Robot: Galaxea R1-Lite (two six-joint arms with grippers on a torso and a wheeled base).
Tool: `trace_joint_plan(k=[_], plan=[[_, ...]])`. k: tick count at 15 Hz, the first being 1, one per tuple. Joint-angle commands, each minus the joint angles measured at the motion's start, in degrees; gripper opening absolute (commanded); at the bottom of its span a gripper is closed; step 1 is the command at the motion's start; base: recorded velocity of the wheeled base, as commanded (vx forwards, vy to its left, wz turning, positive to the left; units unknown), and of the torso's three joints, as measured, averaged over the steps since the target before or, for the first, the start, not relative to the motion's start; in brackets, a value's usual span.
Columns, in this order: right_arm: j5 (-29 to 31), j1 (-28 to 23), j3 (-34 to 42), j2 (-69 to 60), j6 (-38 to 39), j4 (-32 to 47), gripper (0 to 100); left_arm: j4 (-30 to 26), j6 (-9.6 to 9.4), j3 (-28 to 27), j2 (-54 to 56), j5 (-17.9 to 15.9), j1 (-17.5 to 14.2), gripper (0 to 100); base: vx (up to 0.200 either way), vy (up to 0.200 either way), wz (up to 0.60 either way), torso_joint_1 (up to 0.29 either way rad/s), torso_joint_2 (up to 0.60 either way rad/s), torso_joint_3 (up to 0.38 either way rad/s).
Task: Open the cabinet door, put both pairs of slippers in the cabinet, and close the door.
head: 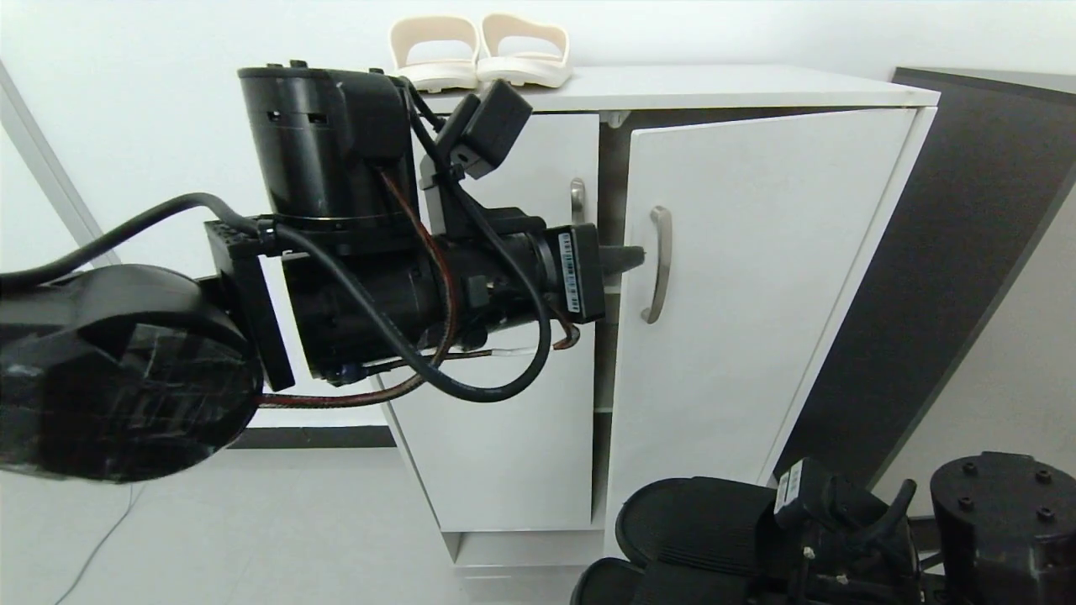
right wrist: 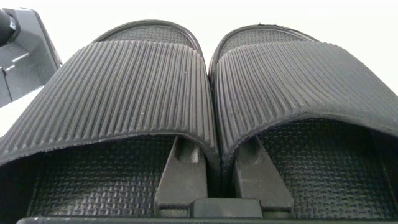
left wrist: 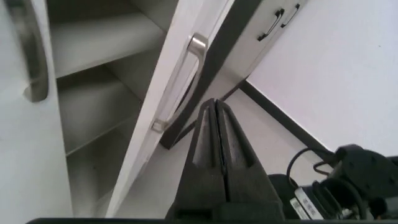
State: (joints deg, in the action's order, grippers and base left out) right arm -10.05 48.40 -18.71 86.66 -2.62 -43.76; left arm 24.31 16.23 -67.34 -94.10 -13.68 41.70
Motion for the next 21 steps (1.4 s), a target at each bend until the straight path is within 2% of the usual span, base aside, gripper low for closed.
trace_joint_plan(k=[1, 3, 5, 7, 11, 15, 17, 21], plan=[[-0.06, 0.12, 0.17, 0.00, -0.02, -0.01, 0, 0.30, 0.12, 0.98, 1.37, -0.47, -2.68, 0, 0.000, 0.000, 0.00, 0.000, 0.00, 0.000], [-0.06, 0.12, 0.17, -0.09, -0.02, -0.01, 0, 0.39, 0.21, -1.13, -1.17, -3.99, -4.88, 0, 0.000, 0.000, 0.00, 0.000, 0.00, 0.000], [-0.50, 0.29, 0.34, -0.09, -0.02, -0.01, 0, 0.48, 0.21, -4.38, -4.95, -5.39, -6.28, 0, 0.000, 0.000, 0.00, 0.000, 0.00, 0.000], [-0.68, 0.38, 0.61, -0.09, -0.02, -0.01, 0, 0.65, 0.21, -7.37, -8.38, -5.39, -6.72, 0, 0.000, 0.000, 0.00, 0.000, 0.00, 0.000], [-1.12, 1.44, 1.49, 0.00, -1.86, 0.08, 0, 5.93, 0.74, -11.94, -14.62, -5.39, -6.64, 0, 0.000, 0.000, 0.00, 0.000, 0.00, 0.000], [-4.98, 2.58, 3.68, 0.00, -2.48, -0.01, 0, 7.16, 1.35, -11.85, -15.32, -5.31, -6.37, 0, -0.050, 0.000, 0.00, -0.001, 0.00, 0.001], [-5.34, 3.02, 4.39, 0.00, -3.71, 0.08, 0, 7.68, 1.26, -10.35, -14.36, -5.04, -4.88, 0, -0.200, 0.000, 0.00, 0.005, 0.00, 0.005], [-5.34, 3.37, 5.00, 0.17, -4.94, 0.08, 0, 16.91, 1.35, -0.51, -9.96, -5.04, 3.74, 0, -0.150, 0.000, 0.00, -0.003, 0.00, 0.002]])
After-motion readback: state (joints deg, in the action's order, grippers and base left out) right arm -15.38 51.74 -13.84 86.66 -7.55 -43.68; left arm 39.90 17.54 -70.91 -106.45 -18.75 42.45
